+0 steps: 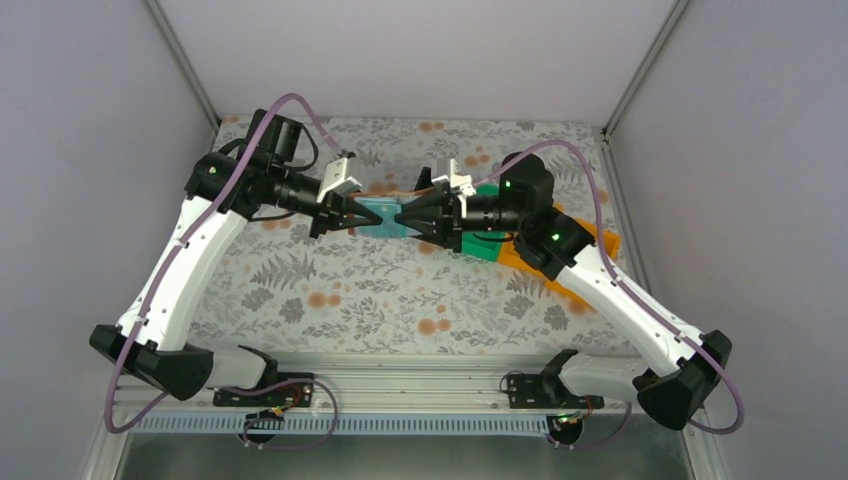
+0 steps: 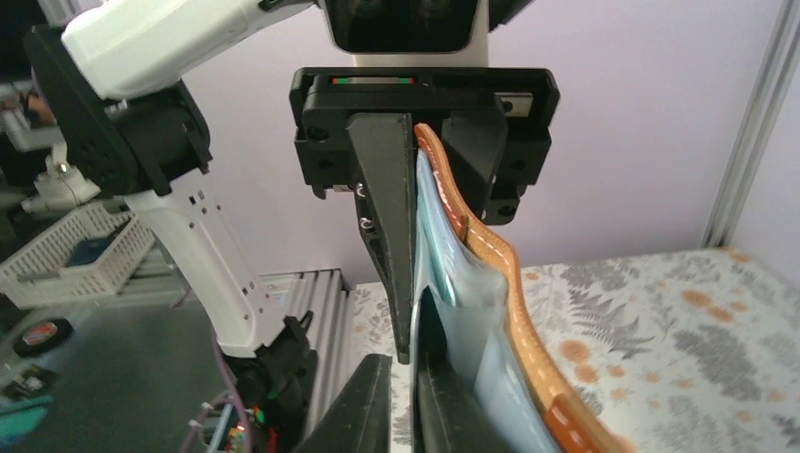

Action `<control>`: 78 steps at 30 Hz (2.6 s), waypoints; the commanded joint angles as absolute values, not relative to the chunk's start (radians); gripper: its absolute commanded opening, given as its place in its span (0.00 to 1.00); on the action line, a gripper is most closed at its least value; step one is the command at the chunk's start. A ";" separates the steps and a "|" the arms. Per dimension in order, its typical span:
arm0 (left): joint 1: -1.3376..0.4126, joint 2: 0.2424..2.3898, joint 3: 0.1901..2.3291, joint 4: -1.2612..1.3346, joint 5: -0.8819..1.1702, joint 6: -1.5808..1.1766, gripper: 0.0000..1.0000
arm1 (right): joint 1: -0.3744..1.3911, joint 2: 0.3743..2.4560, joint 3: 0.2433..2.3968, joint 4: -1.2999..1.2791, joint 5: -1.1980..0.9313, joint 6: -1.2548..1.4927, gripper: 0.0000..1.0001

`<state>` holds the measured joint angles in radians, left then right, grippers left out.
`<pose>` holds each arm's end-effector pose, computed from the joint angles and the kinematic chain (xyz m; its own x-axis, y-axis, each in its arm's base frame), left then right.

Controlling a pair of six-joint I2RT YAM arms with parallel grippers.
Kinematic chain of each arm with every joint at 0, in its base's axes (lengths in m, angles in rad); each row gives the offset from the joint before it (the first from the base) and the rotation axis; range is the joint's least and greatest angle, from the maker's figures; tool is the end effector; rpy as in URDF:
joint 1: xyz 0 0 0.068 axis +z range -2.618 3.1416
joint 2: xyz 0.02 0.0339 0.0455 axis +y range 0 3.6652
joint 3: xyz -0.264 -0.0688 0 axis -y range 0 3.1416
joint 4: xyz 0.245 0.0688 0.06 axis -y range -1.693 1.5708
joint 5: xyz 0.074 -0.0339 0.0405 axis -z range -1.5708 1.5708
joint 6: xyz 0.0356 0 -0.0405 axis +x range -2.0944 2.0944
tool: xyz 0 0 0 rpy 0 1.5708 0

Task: Take the credit cards out of the card holder

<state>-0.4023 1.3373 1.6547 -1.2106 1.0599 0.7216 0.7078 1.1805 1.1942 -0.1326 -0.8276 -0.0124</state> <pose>0.1997 -0.1187 0.4326 -0.0793 0.3848 -0.9196 0.9951 -0.0245 -0.0961 0.1813 0.1897 0.4094 -0.0778 -0.0776 -0.9939 -0.9965 0.0378 0.0750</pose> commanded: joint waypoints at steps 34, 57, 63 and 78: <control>-0.373 1.340 1.662 -1.265 1.156 0.788 0.23 | 0.627 1.113 1.063 -0.113 -0.835 0.033 0.04; -0.346 1.338 1.612 -1.149 0.957 0.651 0.02 | 0.520 1.045 1.087 -0.352 -0.767 -0.064 0.04; -0.165 1.373 1.496 -1.065 0.852 0.607 0.02 | 0.424 1.077 1.136 -0.525 -0.644 -0.109 0.04; -0.050 1.735 1.117 -1.031 0.918 0.766 0.02 | 0.364 1.323 1.260 -0.620 -0.613 -0.105 0.04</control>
